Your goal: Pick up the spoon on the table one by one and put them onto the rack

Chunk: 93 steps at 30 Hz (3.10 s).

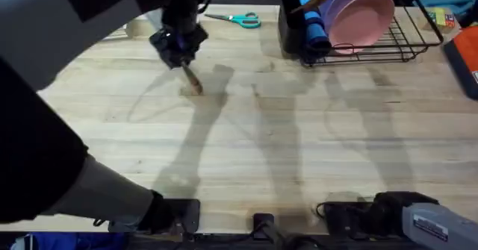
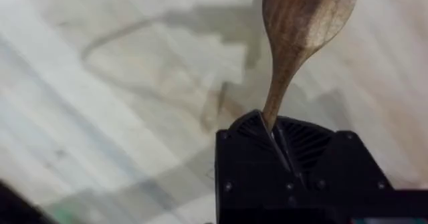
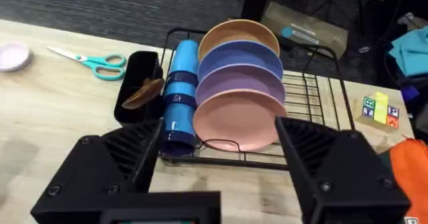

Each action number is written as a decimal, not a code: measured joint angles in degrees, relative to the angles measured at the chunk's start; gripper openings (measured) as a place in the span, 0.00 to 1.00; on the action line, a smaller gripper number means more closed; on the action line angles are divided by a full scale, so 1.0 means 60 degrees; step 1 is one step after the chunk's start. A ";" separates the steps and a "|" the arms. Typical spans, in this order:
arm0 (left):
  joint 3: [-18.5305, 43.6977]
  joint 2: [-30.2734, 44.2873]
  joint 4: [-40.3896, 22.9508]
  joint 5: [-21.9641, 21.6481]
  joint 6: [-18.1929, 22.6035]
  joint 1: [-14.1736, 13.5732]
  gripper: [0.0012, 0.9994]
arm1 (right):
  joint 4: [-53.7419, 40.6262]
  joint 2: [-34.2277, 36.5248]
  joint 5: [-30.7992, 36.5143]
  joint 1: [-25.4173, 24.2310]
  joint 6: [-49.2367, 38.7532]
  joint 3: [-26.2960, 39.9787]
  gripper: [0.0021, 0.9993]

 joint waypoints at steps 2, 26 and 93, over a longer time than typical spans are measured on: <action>0.0145 0.0000 0.0372 -0.0019 -0.0029 -0.0319 0.04 | -0.0001 0.0000 0.0000 0.0000 0.0000 0.0000 1.00; 0.0374 0.0000 0.8801 -0.1246 0.2292 -0.2667 0.04 | -0.0263 0.0000 0.0000 0.0000 -0.0004 0.0000 1.00; 0.0593 0.3521 1.1504 -0.0735 0.5450 -0.4063 0.44 | -0.0940 0.0000 0.0000 0.0000 -0.0004 0.0000 1.00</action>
